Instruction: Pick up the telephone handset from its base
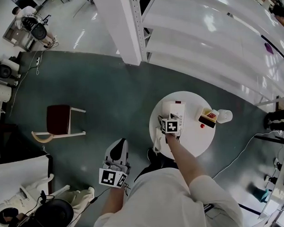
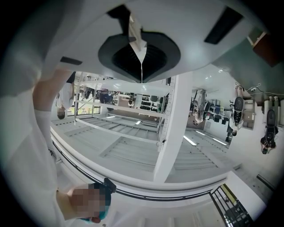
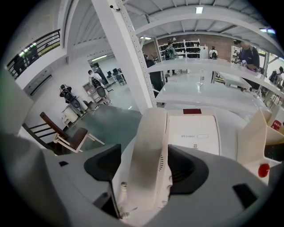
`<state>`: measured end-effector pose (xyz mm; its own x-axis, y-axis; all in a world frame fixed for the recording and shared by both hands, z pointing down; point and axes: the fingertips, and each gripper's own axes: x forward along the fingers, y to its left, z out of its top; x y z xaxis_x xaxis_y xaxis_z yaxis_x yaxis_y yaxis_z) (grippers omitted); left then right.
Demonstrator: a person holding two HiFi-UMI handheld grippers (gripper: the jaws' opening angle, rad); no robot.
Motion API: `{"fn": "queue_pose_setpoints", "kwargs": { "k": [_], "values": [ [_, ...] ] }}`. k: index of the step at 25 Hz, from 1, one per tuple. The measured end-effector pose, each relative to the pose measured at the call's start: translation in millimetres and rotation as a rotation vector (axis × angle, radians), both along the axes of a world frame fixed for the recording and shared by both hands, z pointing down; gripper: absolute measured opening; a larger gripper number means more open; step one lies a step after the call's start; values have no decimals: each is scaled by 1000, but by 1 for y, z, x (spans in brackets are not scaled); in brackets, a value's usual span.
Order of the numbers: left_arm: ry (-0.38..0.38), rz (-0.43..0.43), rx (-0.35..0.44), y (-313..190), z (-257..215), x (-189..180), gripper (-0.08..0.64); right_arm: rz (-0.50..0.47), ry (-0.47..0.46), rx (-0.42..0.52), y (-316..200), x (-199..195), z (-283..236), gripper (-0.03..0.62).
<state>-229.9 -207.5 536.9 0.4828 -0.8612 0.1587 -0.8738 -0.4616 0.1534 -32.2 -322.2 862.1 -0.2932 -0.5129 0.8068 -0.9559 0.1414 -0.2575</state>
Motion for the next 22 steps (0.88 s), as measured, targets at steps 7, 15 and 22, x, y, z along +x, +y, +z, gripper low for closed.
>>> {"fn": "queue_pose_setpoints", "kwargs": {
  "k": [7, 15, 22],
  "values": [
    [4, -8, -11, 1, 4, -6, 21, 18, -10, -19, 1, 0, 5, 331],
    [9, -10, -18, 2, 3, -8, 21, 37, 15, -40, 1, 4, 7, 242],
    [8, -20, -23, 3, 6, -11, 21, 54, 30, -52, -1, 4, 11, 236]
  ]
}}
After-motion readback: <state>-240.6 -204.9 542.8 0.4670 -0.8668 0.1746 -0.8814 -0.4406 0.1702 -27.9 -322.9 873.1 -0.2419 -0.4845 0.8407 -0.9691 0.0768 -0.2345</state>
